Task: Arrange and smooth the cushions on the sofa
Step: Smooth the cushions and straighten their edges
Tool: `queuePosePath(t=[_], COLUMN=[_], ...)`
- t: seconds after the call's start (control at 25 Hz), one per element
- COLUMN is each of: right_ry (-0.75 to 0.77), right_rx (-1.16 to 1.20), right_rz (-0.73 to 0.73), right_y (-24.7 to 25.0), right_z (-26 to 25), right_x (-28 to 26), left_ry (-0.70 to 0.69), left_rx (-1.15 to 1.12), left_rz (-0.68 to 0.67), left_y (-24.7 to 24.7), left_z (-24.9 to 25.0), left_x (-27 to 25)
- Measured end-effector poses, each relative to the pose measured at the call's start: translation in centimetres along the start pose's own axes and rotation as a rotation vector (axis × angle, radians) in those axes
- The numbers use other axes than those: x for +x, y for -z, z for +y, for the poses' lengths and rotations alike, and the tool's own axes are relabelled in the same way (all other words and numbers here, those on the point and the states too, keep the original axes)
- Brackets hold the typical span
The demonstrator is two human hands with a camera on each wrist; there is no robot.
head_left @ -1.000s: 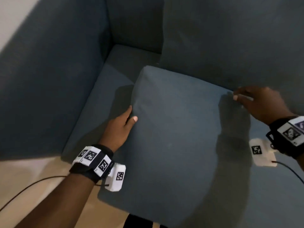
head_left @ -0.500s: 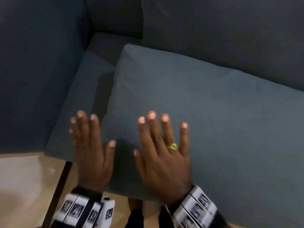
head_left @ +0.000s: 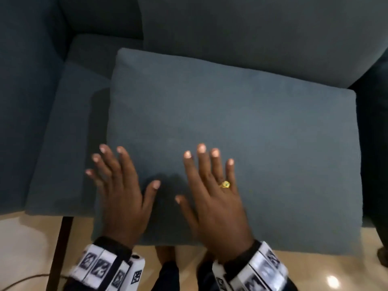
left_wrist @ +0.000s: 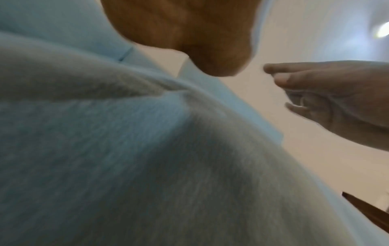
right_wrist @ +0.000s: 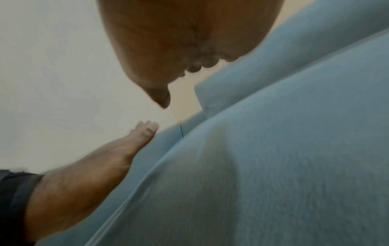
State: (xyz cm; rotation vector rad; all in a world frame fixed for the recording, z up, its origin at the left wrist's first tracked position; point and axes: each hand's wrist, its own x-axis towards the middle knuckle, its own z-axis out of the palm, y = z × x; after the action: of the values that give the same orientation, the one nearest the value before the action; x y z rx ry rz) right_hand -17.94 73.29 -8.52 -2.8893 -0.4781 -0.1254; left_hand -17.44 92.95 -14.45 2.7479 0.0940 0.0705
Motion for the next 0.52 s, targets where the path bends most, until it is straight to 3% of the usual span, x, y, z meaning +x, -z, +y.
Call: queuePosePath(t=[0.08,0.16,0.2,0.24,0.28,0.36,0.44,0.52], right_ry=[-0.077,-0.137,-0.141,-0.134,-0.15,-0.168,-0.164,-0.084], right_rx=[-0.031,-0.12,-0.097,-0.08,-0.079,-0.061,-0.05,-0.044], right_rz=[0.147,0.003,-0.098,-0.105,-0.027,0.134,0.038,-0.142], right_y=[1.4,0.6,0.2,0.0,0.3,1.3,0.8,0.5], right_z=[2.3,5.1,5.6,6.2,6.4,8.0,10.6,13.9], right_x=[-0.9,-1.8,-2.6,-3.6,-3.8,-4.9,-6.6,-7.5], left_ry=[-0.086,-0.194,-0.167,-0.112,-0.088,-0.183,-0.38,-0.455], left_rx=[0.004,0.124,0.144,0.126,0.116,0.094,0.141,0.22], left_rz=[0.045,-0.064,-0.1,-0.098,-0.03,0.067,-0.033,-0.196], left_y=[0.4,-0.7,-0.9,-0.8,-0.3,0.2,-2.0,-4.1], left_z=[1.3,3.8,4.1,5.0,5.8,8.8,12.8,16.7], left_x=[0.3,-0.1,-0.5,-0.6,-0.4,-1.8,-3.2,-4.6])
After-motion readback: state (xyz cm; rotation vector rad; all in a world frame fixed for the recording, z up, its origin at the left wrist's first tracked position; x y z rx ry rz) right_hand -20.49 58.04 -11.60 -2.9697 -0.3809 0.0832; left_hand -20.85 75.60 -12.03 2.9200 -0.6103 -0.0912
